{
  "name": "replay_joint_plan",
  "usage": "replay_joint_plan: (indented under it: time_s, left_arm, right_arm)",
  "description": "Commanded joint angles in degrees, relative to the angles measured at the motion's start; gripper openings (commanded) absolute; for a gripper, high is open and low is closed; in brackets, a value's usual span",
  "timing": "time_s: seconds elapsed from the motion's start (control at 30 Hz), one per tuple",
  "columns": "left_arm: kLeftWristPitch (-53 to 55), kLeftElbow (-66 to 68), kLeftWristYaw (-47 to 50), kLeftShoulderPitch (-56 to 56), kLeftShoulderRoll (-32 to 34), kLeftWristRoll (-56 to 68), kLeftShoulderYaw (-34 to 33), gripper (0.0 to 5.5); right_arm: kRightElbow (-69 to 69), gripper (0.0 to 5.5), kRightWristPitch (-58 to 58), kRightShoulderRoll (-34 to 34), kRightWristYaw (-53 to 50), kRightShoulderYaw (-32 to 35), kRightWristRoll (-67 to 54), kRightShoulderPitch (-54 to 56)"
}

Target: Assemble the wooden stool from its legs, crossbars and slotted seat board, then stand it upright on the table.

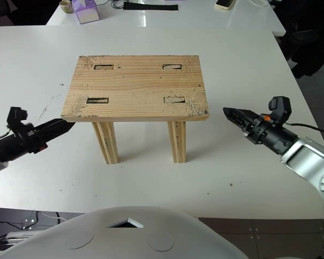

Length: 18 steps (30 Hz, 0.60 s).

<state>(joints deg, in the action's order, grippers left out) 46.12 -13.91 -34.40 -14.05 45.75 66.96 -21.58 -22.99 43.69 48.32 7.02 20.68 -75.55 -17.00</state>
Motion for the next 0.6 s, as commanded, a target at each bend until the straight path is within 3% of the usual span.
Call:
replay_joint_plan:
  time_s: [0.03,0.1,0.23,0.33,0.6]
  left_arm:
    - [-20.57,4.92,16.33,10.57,-14.96,-30.65,16.71,3.85]
    - [-25.66,8.39,17.44,11.78,-17.41,-36.53,19.28,3.85]
    - [-30.12,19.64,26.75,19.34,-22.94,-47.22,23.01,3.85]
    - [-38.84,26.5,30.95,23.37,-26.14,-55.47,25.3,3.85]
    - [-52.44,38.49,32.34,29.59,-34.82,-60.89,24.39,3.85]
  right_arm:
    - [7.66,3.4,-22.77,-13.04,-3.5,-24.53,40.17,9.95]
    - [16.73,3.4,-30.06,-14.88,-2.49,-29.57,50.08,14.64]
    - [36.28,3.4,-41.98,-22.85,-6.54,-28.26,57.28,21.59]
    - [39.18,3.4,-46.53,-26.91,-7.22,-27.5,59.66,24.3]
    - [42.64,3.4,-54.65,-34.43,-5.2,-26.92,66.52,27.21]
